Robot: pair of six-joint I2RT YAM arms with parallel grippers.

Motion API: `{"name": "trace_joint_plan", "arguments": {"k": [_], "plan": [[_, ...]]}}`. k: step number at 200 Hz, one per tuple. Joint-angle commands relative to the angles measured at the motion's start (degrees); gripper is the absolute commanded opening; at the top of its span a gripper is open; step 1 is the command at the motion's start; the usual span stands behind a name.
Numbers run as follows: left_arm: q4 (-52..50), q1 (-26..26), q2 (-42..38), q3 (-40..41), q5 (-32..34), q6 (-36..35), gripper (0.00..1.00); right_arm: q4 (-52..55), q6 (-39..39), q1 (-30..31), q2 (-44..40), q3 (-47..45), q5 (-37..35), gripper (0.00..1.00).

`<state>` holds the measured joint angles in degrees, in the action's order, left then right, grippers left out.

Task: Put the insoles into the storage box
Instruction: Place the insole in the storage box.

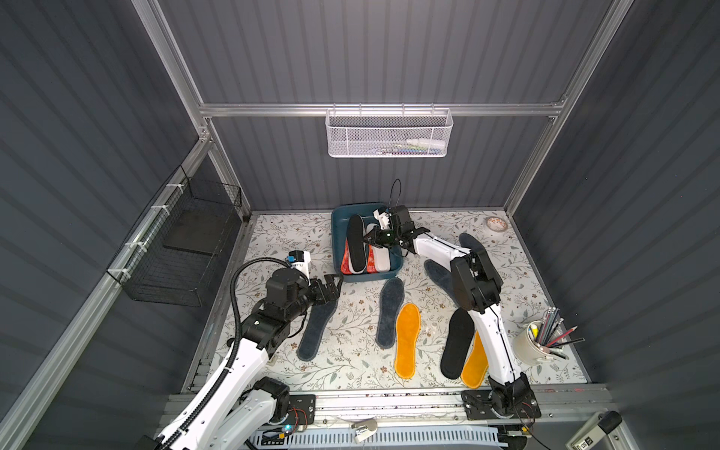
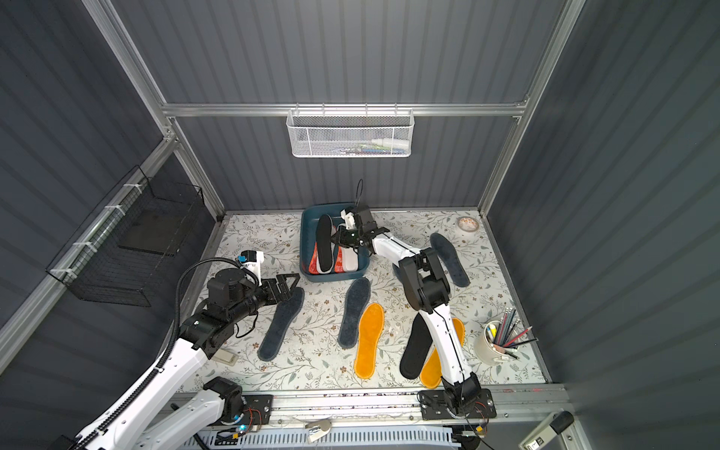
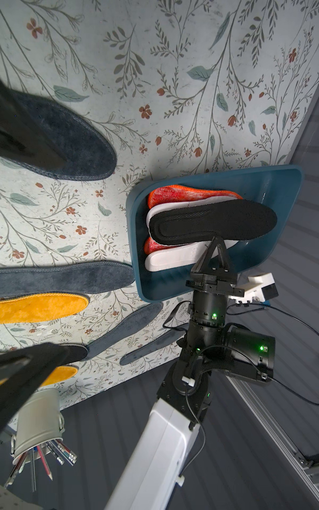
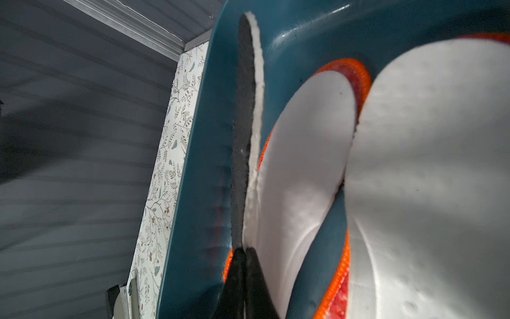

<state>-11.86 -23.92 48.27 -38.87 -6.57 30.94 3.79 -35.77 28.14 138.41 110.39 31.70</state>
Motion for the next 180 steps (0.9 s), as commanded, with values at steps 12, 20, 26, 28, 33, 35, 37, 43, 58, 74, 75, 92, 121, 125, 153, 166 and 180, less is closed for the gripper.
{"name": "trace_joint_plan", "arguments": {"k": [12,20,26,28,33,35,37,43,58,74,75,92,121,125,153,166,180], "plan": [[-0.56,-0.25,0.29,0.04,0.37,-0.53,1.00,2.75,1.46,0.23,-1.15,1.85,-0.72,0.29],[-0.50,-0.25,0.36,0.09,0.33,-0.53,1.00,3.22,1.93,0.16,-1.81,1.76,-0.92,0.37],[-0.53,-0.25,0.39,-0.11,0.33,-0.53,1.00,3.55,2.30,0.21,-2.55,1.50,-1.22,0.42],[-0.47,-0.25,0.41,-0.08,0.33,-0.57,1.00,3.58,2.40,0.17,-2.71,1.39,-1.32,0.43],[-0.52,-0.25,0.42,-0.14,0.33,-0.55,1.00,3.60,2.64,0.21,-3.58,1.03,-1.65,0.47],[-0.47,-0.25,0.46,-0.15,0.33,-0.56,1.00,3.64,2.77,0.17,-4.04,0.85,-1.82,0.49],[-0.41,-0.25,0.48,-0.15,0.33,-0.54,1.00,3.58,2.87,0.16,-4.49,0.57,-2.06,0.50],[-0.33,-0.25,0.44,-0.15,0.32,-0.54,1.00,3.33,3.32,0.22,-5.85,-0.36,-2.59,0.55],[0.01,-0.25,0.42,-0.07,0.16,-0.45,1.00,2.55,4.42,0.09,-10.06,-3.11,-4.14,0.65],[0.65,-0.25,0.51,0.02,-0.02,-0.31,1.00,0.88,5.87,0.07,-15.27,-6.97,-6.12,0.75],[0.67,-0.25,0.56,0.02,-0.02,-0.29,1.00,0.79,5.92,0.12,-15.67,-7.31,-6.34,0.76],[1.58,-0.24,0.85,0.14,-0.31,-0.27,1.00,-2.72,7.17,0.14,-22.92,-14.18,-9.26,0.87],[5.18,-0.25,2.51,0.44,-2.02,0.15,1.00,-8.78,7.63,0.16,-35.24,-28.49,-12.94,0.94],[5.74,-0.25,2.86,0.38,-2.32,0.20,1.00,-9.30,7.43,0.15,-36.74,-30.53,-14.34,0.94],[8.70,-0.25,5.72,0.41,-4.08,0.78,1.00,-9.32,6.75,0.11,-46.69,-43.08,-17.74,0.97],[9.84,-0.25,6.20,0.92,-4.37,1.19,1.00,-7.27,6.59,0.07,-51.89,-48.73,-19.66,0.97],[10.60,-0.25,6.12,1.29,-4.46,1.48,1.00,-4.58,5.94,0.14,-56.91,-54.00,-21.97,0.98]]}}
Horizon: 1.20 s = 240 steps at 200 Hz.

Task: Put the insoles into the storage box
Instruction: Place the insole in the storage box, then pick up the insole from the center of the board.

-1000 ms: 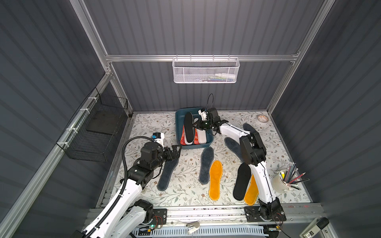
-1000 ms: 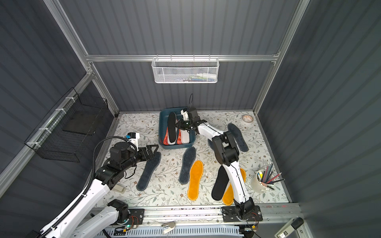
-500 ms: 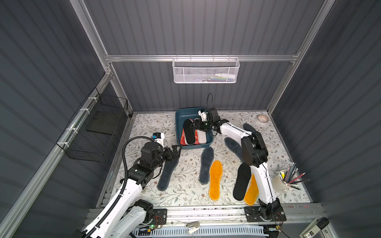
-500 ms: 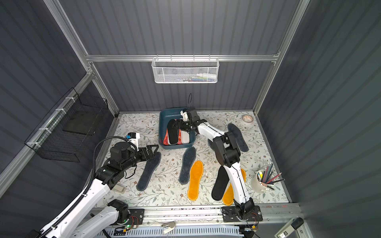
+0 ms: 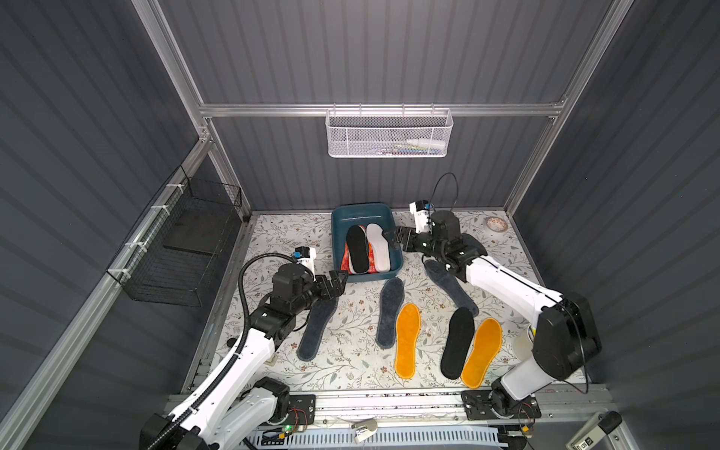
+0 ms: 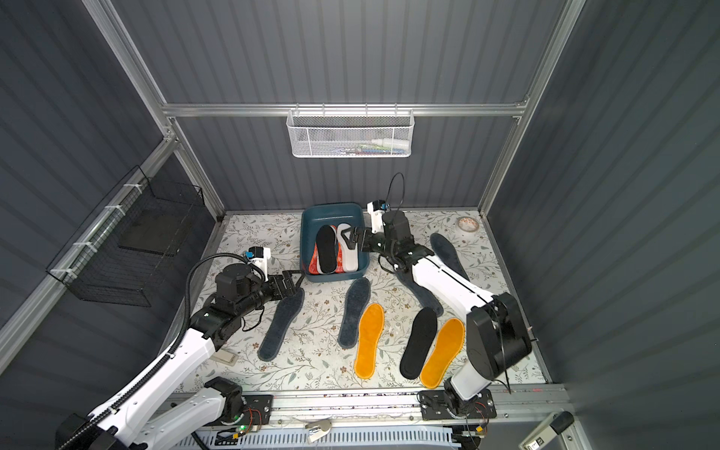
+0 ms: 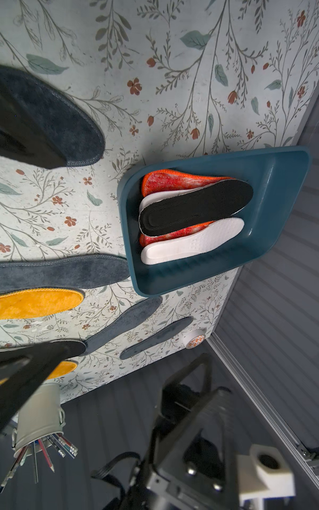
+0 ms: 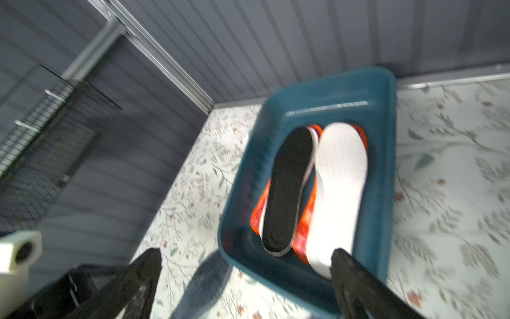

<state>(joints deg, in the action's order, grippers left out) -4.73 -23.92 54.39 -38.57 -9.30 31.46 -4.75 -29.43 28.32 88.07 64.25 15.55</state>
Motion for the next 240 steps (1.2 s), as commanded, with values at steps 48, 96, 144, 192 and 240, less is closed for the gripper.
{"name": "trace_joint_plan", "arguments": {"k": [48,96,144,192,240], "plan": [[4.77,-0.25,-0.12,1.19,-1.55,1.67,1.00,19.08,-4.86,-0.42,-20.10,-19.30,-12.33,0.99],[7.56,-0.25,0.93,1.30,-2.65,2.72,1.00,35.16,-11.40,-1.19,-32.25,-28.89,-17.97,0.99],[8.77,-0.25,1.06,2.00,-3.37,3.38,1.00,42.80,-16.26,-2.54,-37.00,-35.36,-17.52,0.94],[9.32,-0.25,1.24,2.05,-3.87,3.67,1.00,42.81,-19.03,-2.80,-39.32,-39.93,-16.04,0.74],[9.83,-0.25,2.23,1.77,-4.40,3.87,1.00,43.23,-19.65,-3.07,-39.73,-40.78,-16.62,0.67]]}}
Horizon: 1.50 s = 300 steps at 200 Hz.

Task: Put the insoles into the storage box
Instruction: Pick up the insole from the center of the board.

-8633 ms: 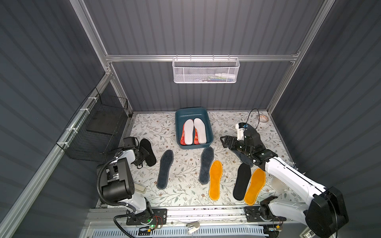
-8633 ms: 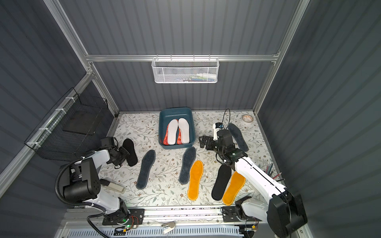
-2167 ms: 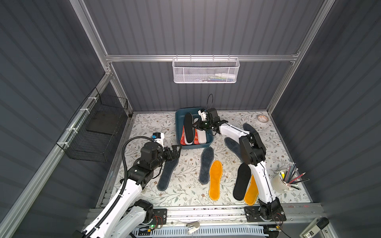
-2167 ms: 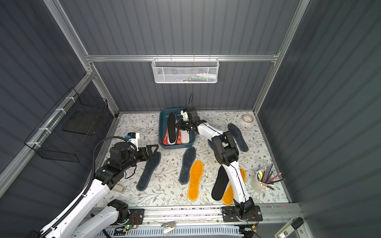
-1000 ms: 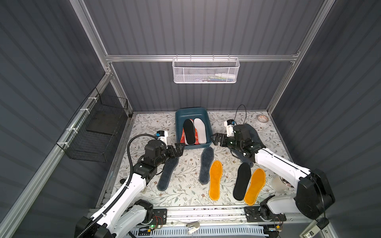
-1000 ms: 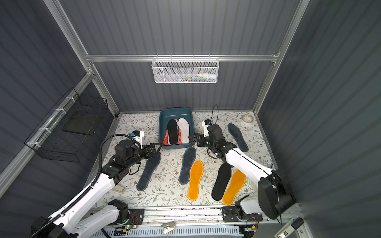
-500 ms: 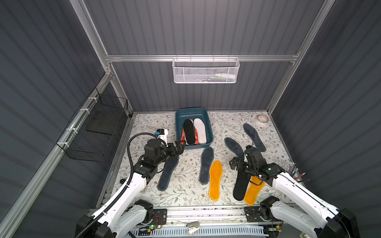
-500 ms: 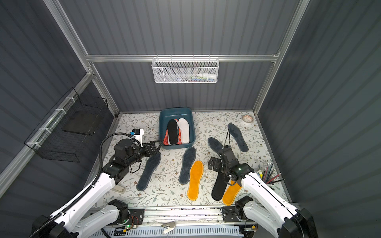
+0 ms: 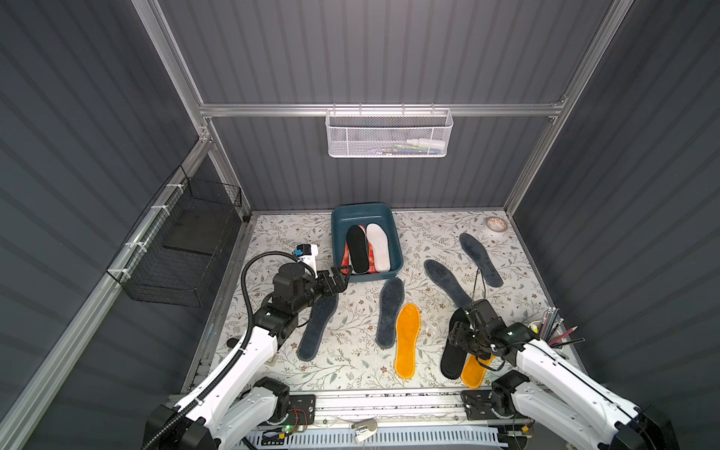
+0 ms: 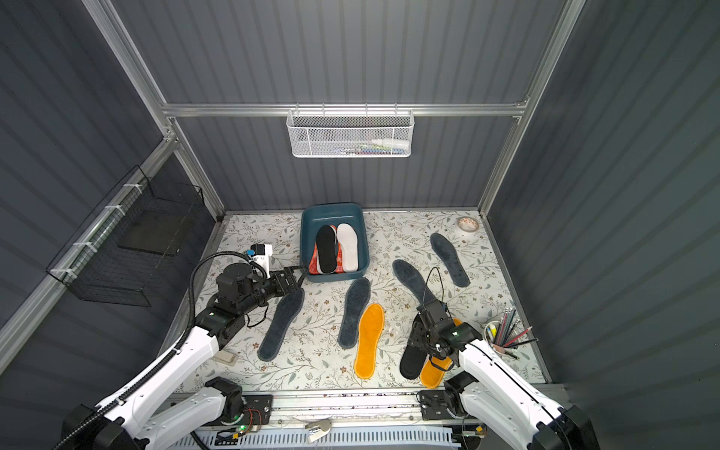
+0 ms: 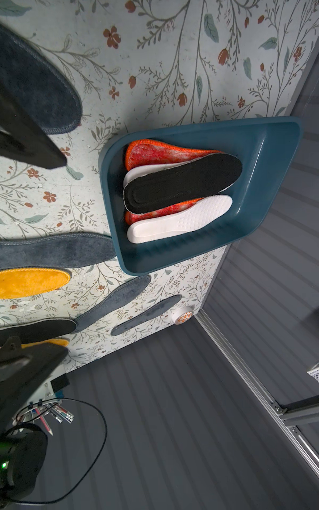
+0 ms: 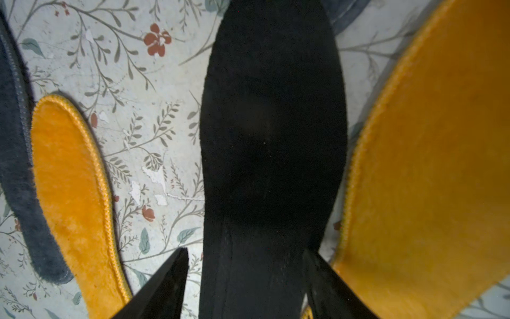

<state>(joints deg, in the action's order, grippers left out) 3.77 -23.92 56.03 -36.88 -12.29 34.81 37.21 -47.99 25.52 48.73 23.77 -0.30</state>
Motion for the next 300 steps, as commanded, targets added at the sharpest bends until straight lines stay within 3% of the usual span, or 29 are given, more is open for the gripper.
{"name": "trace_joint_plan", "arguments": {"k": [1,70,217,273,300], "plan": [[1.41,-0.25,0.63,0.07,-1.41,0.52,1.00,1.27,-1.10,-0.27,-0.38,-0.30,-0.77,0.67],[2.47,-0.25,1.35,0.32,-1.67,1.05,1.00,3.76,-3.87,-0.33,0.30,0.51,-4.98,0.70],[1.37,-0.25,1.86,-0.06,-1.38,0.07,1.00,-8.23,-3.59,-0.40,7.23,-1.16,1.23,0.60],[1.04,-0.25,2.36,-0.73,-1.39,-0.04,1.00,-12.33,-3.17,-0.44,9.01,-1.91,3.20,0.39],[0.52,-0.25,1.98,-0.73,-0.69,-0.03,1.00,-14.62,-1.93,-0.38,9.17,-1.68,5.28,0.20]]}}
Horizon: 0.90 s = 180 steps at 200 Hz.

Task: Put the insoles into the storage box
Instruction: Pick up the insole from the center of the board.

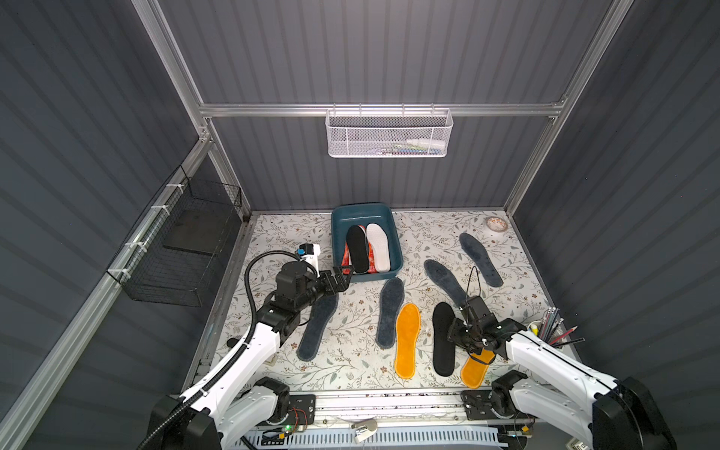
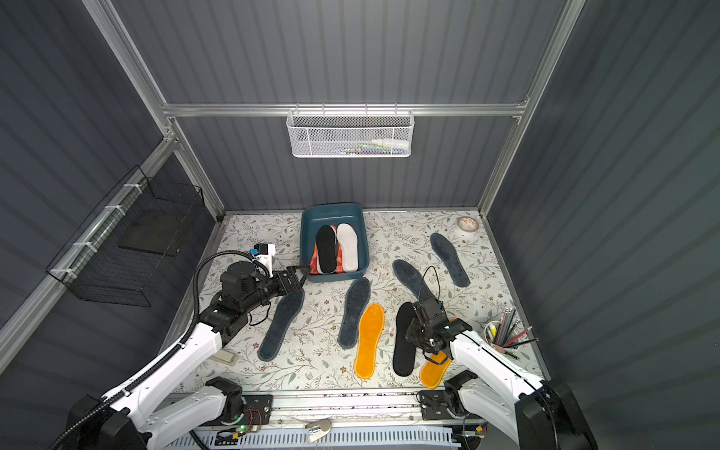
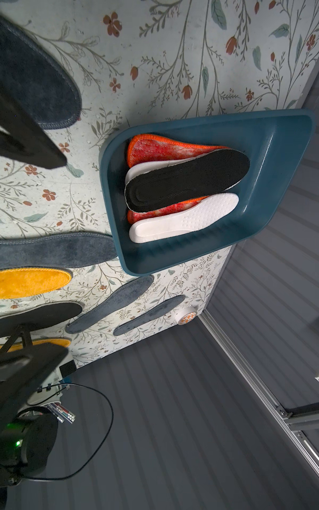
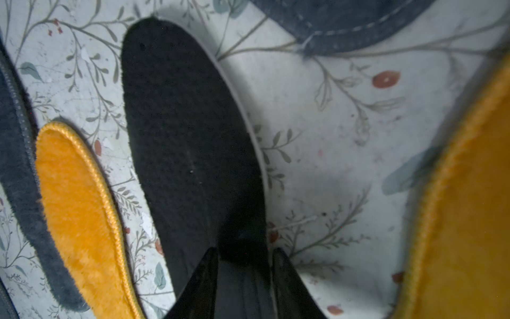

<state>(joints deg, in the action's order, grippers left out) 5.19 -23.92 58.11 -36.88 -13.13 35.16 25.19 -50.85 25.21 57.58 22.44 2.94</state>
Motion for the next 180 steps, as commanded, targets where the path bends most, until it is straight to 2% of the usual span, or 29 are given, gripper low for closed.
{"name": "trace_joint_plan", "arguments": {"k": [1,38,58,68,81,105,151,180], "plan": [[-0.89,-0.25,-0.10,-0.73,0.22,-0.41,1.00,-2.60,0.93,-0.08,0.33,-0.32,2.15,0.19],[-1.62,-0.25,-0.71,-0.43,1.37,-0.17,1.00,-5.24,2.32,-0.13,0.87,0.97,2.78,0.00],[-1.94,-0.25,-0.63,-0.45,1.60,-0.04,1.00,-4.68,2.86,-0.09,0.78,1.70,2.41,0.00],[-1.96,-0.25,-0.66,-0.47,1.67,-0.06,1.00,-4.01,2.87,-0.11,0.78,1.82,1.89,0.13],[-1.91,-0.25,-0.49,-0.47,1.70,0.09,1.00,-3.76,2.99,-0.12,0.90,1.61,1.56,0.23],[-1.94,-0.29,-0.15,-0.73,1.73,0.18,1.00,-3.48,2.36,-0.08,2.03,1.39,1.28,0.33],[-2.09,-0.25,0.24,-1.25,1.77,0.24,1.00,-6.32,1.58,-0.12,4.89,1.15,3.14,0.35],[-2.17,-0.25,0.25,-1.35,1.70,0.24,1.00,-8.10,0.63,-0.15,6.11,0.98,4.35,0.29]]}}
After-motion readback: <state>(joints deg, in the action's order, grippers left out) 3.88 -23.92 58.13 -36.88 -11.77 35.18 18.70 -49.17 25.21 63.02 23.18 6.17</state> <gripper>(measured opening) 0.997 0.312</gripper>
